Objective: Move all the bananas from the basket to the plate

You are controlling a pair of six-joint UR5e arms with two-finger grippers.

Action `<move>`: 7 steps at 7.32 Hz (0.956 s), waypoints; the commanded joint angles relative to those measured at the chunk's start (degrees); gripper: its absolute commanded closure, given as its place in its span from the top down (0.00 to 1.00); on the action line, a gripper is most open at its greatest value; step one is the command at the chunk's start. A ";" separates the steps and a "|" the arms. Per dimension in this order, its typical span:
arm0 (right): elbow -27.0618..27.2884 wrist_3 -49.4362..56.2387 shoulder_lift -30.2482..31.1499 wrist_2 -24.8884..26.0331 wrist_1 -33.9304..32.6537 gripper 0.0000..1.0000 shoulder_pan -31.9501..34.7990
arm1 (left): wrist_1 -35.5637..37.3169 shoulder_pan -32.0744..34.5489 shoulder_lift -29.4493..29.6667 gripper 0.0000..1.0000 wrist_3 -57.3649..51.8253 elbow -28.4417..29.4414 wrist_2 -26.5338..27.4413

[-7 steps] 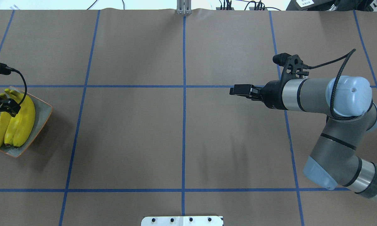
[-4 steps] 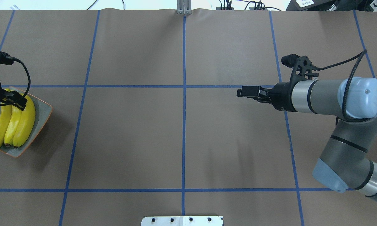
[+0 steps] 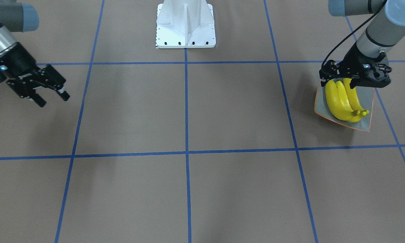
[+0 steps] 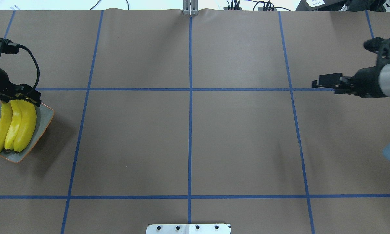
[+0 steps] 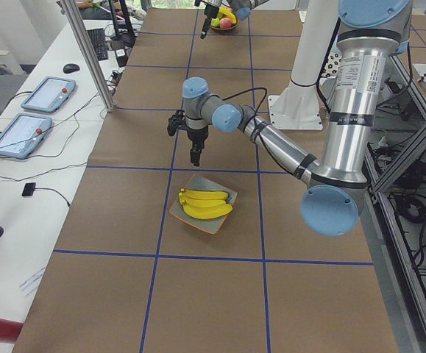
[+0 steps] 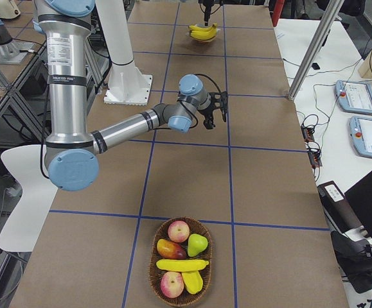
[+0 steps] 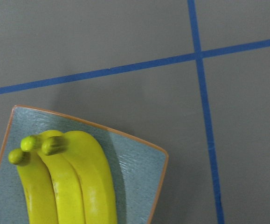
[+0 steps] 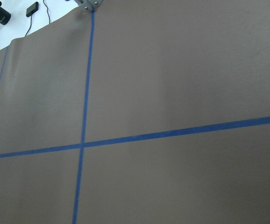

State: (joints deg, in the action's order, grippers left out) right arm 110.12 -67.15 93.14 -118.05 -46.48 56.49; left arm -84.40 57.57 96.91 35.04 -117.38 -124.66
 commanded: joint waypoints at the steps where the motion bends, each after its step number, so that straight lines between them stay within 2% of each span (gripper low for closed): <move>1: -4.71 9.37 7.72 -0.87 -1.06 1.00 9.48 | 0.02 -0.01 0.30 0.99 0.90 0.13 -0.14; 3: -11.46 26.99 11.09 -2.52 -0.80 1.00 19.74 | 0.02 -0.01 0.21 1.00 0.90 0.22 -0.14; 5: -21.48 41.16 10.92 -7.70 -0.45 1.00 29.42 | 0.02 -0.09 0.30 1.00 0.99 0.48 -0.14; 6: -23.27 45.40 12.66 -10.16 -0.19 1.00 33.12 | 0.02 -0.09 0.30 1.00 0.99 0.49 -0.14; 7: -22.76 49.62 15.63 -9.58 -0.19 1.00 34.99 | 0.02 -0.18 0.39 1.00 0.99 0.57 -0.14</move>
State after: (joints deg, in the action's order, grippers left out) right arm 88.57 -23.85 105.78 -126.69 -46.79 87.65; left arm -84.37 57.47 97.23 36.02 -116.91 -124.80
